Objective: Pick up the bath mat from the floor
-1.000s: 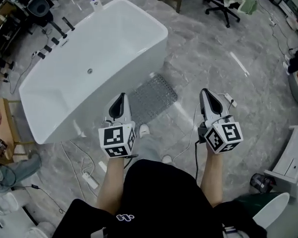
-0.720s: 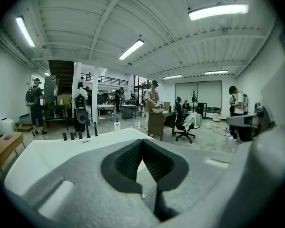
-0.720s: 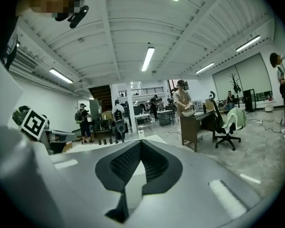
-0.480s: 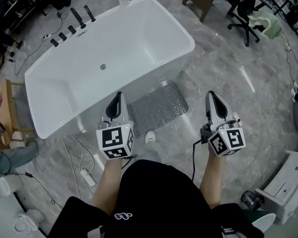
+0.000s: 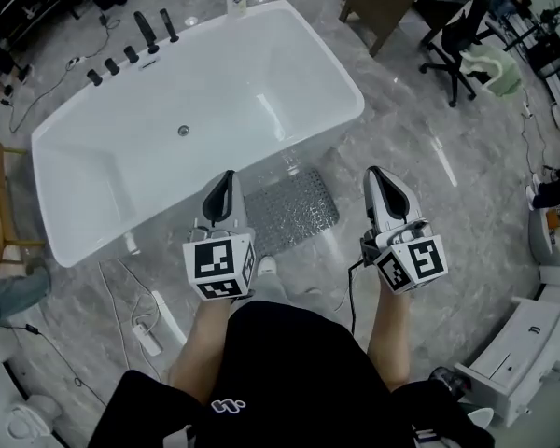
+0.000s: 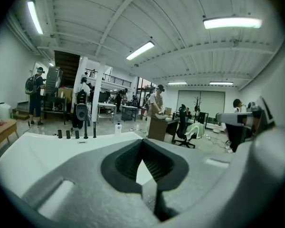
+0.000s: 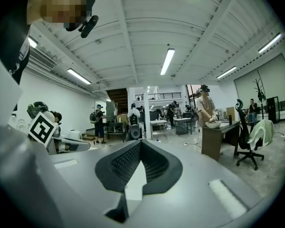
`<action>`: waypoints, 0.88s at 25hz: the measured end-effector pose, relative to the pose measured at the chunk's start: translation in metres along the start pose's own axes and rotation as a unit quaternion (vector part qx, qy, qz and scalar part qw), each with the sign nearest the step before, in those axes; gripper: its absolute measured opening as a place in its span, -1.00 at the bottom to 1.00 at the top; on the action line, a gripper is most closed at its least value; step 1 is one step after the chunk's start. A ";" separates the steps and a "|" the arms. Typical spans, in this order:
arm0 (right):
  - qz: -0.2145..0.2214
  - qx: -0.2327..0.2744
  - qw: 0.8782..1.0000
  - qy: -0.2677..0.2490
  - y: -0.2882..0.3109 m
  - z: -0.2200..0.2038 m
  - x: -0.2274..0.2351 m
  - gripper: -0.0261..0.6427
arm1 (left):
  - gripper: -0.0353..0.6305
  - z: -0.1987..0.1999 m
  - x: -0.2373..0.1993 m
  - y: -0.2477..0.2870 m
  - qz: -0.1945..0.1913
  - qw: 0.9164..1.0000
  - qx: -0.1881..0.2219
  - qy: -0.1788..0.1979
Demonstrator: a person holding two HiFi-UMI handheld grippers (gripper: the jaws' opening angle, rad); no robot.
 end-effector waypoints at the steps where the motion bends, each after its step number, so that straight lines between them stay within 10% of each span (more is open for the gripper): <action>1: 0.003 -0.003 1.000 -0.004 0.006 0.001 -0.002 -0.91 | -0.88 0.000 -0.006 0.000 0.006 1.000 0.003 -0.004; 12: 0.098 -0.050 0.993 -0.033 0.063 -0.004 -0.005 -0.91 | -0.88 -0.018 -0.034 -0.019 0.120 0.991 -0.010 -0.053; 22: 0.212 -0.101 0.965 -0.120 0.081 -0.011 0.026 -0.90 | -0.88 -0.032 0.027 -0.028 0.248 0.964 -0.035 -0.085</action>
Point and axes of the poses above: the fingertips, and each gripper's own axes: y forward along the fingers, x to its right, z out of its top, the point moved 9 cm from there along -y, backward along the fingers, and after that the axes turned 6 degrees about y, right-handed, at the moved point
